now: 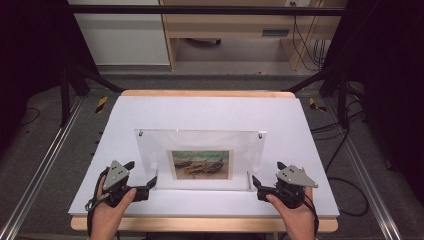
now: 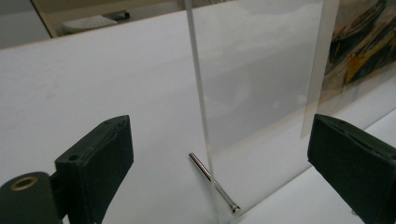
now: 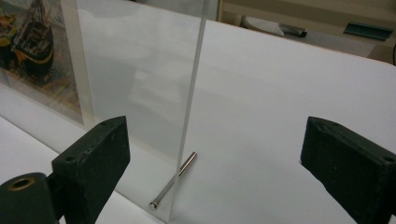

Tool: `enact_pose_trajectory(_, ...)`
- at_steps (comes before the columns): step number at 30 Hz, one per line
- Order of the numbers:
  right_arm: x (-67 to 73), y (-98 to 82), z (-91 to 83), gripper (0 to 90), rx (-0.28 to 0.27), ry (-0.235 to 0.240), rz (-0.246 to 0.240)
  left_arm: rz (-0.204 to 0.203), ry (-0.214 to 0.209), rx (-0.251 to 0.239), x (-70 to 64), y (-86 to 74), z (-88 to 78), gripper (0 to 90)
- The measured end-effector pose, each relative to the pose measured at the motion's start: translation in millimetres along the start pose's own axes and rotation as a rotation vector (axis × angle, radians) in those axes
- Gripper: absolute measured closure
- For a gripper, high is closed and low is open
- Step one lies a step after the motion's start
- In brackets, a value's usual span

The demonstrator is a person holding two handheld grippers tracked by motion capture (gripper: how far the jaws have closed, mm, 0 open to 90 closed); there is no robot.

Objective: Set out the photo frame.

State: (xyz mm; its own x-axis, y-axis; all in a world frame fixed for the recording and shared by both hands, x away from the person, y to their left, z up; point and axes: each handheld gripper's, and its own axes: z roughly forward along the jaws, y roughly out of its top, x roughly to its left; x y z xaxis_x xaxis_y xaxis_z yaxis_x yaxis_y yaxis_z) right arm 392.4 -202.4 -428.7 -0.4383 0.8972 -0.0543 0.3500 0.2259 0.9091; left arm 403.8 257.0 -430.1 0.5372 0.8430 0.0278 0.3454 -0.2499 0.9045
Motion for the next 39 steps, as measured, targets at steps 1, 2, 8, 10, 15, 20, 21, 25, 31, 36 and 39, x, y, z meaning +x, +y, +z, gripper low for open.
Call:
enact_pose_trajectory(1,-1.2,-0.2,-1.1,8.6,0.003,-0.003,-0.001,-0.001,0.004,-0.005,1.2,0.4,-1.2,7.4)
enact_pose_trajectory(2,-1.8,-0.3,-2.3,8.7,0.005,-0.006,0.006,-0.002,0.007,-0.011,2.6,0.7,-2.3,7.4)
enact_pose_trajectory(8,-8.4,-1.2,-10.0,9.2,-0.001,-0.029,0.017,-0.022,0.020,-0.018,10.4,0.9,-6.6,7.5)
enact_pose_trajectory(10,-11.5,-2.0,-12.4,9.5,-0.001,-0.038,0.024,-0.028,0.025,-0.023,12.1,1.0,-7.9,7.5)
enact_pose_trajectory(15,-18.2,-3.7,-17.3,9.7,-0.004,-0.055,0.036,-0.033,0.046,-0.032,17.9,1.5,-12.3,8.1)
enact_pose_trajectory(20,-26.6,-6.4,-22.6,9.7,-0.007,-0.075,0.050,-0.046,0.067,-0.040,25.4,0.4,-16.2,9.0)
enact_pose_trajectory(21,-27.7,-6.8,-23.3,9.7,-0.007,-0.079,0.052,-0.051,0.072,-0.045,27.4,0.3,-17.2,9.0)
enact_pose_trajectory(25,-33.1,-9.4,-25.7,9.7,-0.002,-0.093,0.056,-0.059,0.089,-0.048,34.9,-0.5,-20.7,9.0)
enact_pose_trajectory(31,-41.7,-12.3,-29.9,9.5,-0.002,-0.114,0.070,-0.083,0.116,-0.048,47.0,-4.1,-25.4,9.0)
enact_pose_trajectory(36,-47.4,-14.8,-32.5,9.3,0.000,-0.129,0.080,-0.082,0.135,-0.039,54.6,-5.9,-27.9,9.0)
enact_pose_trajectory(39,-50.9,-16.5,-33.6,9.2,0.004,-0.138,0.083,-0.088,0.143,-0.035,58.6,-7.2,-28.9,9.0)
